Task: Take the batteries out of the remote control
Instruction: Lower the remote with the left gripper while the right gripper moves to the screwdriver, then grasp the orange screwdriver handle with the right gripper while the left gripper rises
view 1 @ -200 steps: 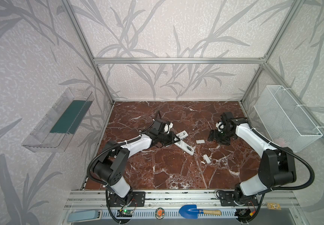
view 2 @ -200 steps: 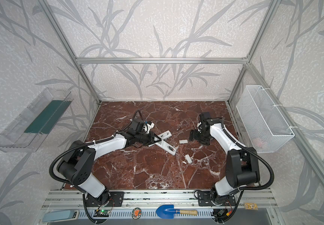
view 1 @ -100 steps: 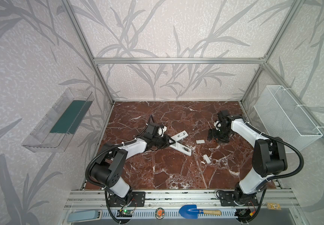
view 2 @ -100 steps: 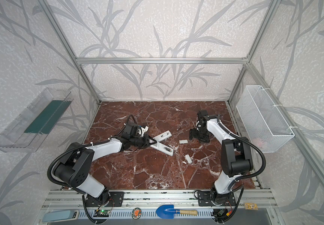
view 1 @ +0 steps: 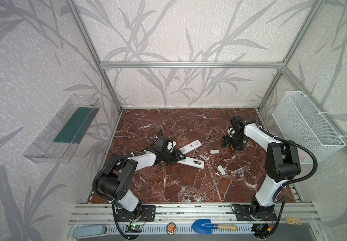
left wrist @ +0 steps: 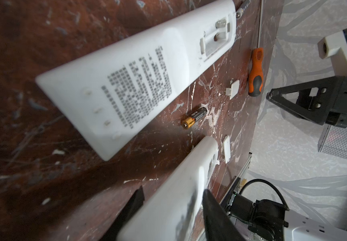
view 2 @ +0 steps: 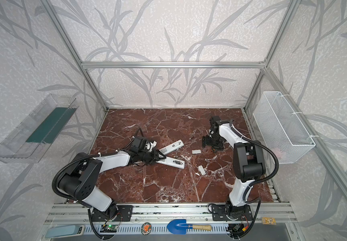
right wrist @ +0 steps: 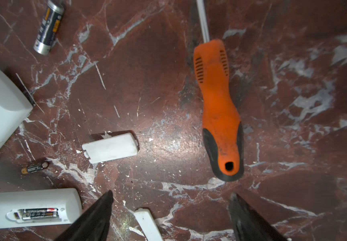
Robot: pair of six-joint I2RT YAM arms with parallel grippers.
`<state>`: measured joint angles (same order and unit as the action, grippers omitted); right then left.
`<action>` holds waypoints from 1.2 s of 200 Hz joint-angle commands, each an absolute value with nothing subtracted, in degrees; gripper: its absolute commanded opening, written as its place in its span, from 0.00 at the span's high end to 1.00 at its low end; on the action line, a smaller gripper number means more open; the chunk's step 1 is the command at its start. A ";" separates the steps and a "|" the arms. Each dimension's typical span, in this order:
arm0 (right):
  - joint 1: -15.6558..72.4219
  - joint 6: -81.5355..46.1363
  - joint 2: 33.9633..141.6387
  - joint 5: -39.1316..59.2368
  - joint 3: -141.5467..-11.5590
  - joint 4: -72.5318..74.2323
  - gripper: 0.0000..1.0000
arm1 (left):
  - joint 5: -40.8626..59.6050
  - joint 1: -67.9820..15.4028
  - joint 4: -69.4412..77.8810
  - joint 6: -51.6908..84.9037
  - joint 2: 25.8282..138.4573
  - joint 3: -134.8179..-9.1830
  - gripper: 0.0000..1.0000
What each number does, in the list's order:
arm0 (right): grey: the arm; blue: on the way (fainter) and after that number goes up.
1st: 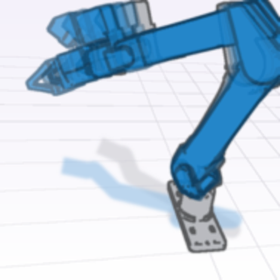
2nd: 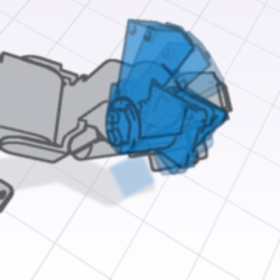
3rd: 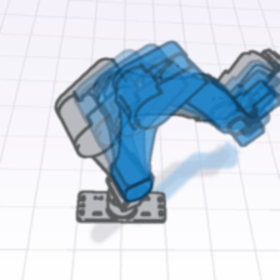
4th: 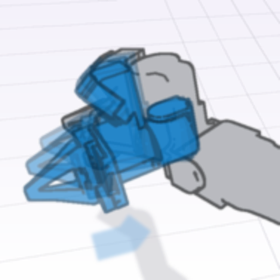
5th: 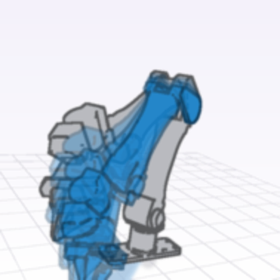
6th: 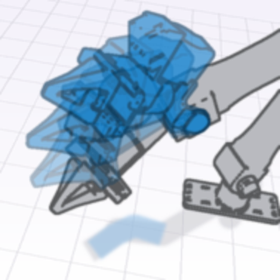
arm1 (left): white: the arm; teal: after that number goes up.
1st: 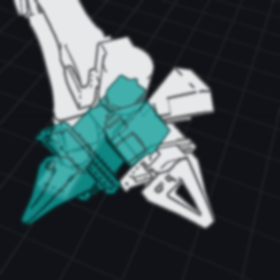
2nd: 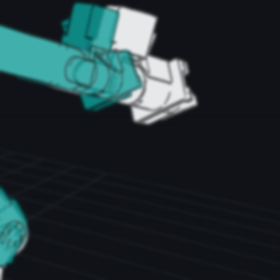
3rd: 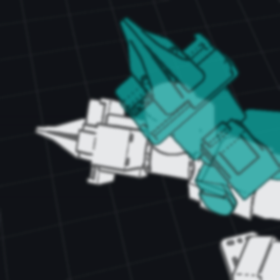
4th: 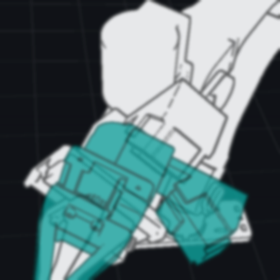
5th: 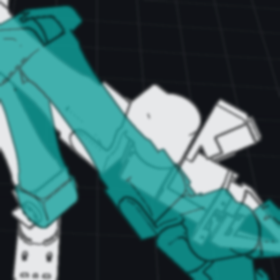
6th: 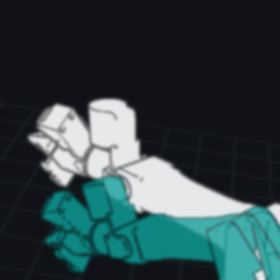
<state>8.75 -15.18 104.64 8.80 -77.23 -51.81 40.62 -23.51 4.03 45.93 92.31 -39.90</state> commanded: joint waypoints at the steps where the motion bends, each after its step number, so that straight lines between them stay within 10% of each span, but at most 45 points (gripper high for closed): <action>1: 8.44 -12.63 106.22 4.44 -79.89 -54.69 0.14 | 40.80 -22.94 2.53 45.44 93.42 -39.64 0.33; 34: 8.09 -10.18 108.39 1.59 -81.52 -54.60 0.14 | 39.19 -22.37 0.04 44.92 92.95 -39.51 0.01; 165: 7.82 -5.62 116.88 -0.04 -84.59 -52.30 0.29 | 19.92 -21.51 -31.60 33.03 83.43 -48.56 0.01; 240: 7.38 -6.29 116.24 1.14 -82.91 -50.88 0.62 | 16.70 -19.67 -30.42 33.63 78.39 -56.45 0.01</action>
